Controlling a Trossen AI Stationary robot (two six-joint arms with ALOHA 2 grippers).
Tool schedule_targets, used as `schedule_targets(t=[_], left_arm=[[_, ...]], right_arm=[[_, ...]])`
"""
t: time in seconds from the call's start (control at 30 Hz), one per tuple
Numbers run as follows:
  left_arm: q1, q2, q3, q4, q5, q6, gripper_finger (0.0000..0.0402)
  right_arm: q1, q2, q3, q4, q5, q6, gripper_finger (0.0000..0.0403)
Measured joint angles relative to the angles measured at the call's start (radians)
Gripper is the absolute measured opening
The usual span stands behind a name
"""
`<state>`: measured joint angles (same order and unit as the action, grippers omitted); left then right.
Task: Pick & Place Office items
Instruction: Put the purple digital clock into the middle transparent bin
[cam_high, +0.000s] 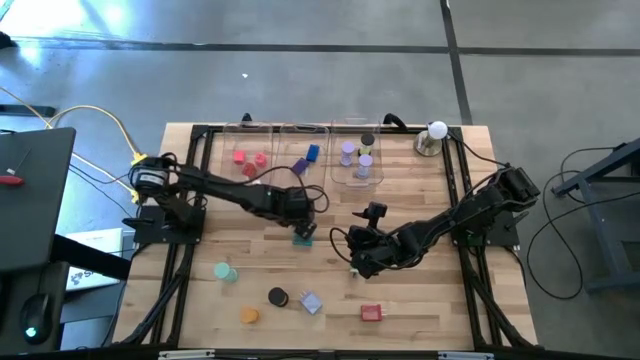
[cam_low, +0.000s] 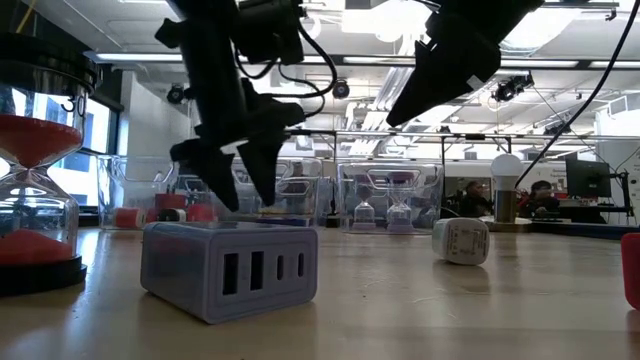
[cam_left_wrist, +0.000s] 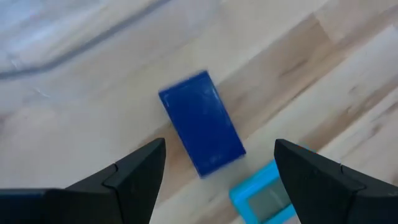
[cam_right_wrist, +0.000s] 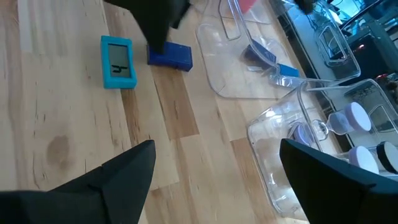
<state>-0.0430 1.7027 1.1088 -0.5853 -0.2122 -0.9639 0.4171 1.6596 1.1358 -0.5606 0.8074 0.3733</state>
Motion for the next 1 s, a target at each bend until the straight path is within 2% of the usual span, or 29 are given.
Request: schedule_targets(t=[0.17, 0.47, 0.73, 1.0], left_arm=[[0.008, 0.000, 0.000, 0.016, -0.015, -0.010, 0.0293], [-0.014, 0.000, 0.000, 0.019, -0.112, -0.010, 0.0293], [-0.028, 0.012, 0.000, 0.041, -0.134, -0.037, 0.0293], [-0.028, 0.085, 0.000, 0.067, -0.133, -0.033, 0.0293]], right_arm=[[0.000, 0.000, 0.000, 0.000, 0.000, 0.000, 0.0333], [0.000, 0.000, 0.000, 0.000, -0.015, 0.000, 0.0333], [0.000, 0.000, 0.000, 0.000, -0.030, -0.003, 0.0333], [0.009, 0.000, 0.000, -0.003, -0.030, -0.003, 0.0333]])
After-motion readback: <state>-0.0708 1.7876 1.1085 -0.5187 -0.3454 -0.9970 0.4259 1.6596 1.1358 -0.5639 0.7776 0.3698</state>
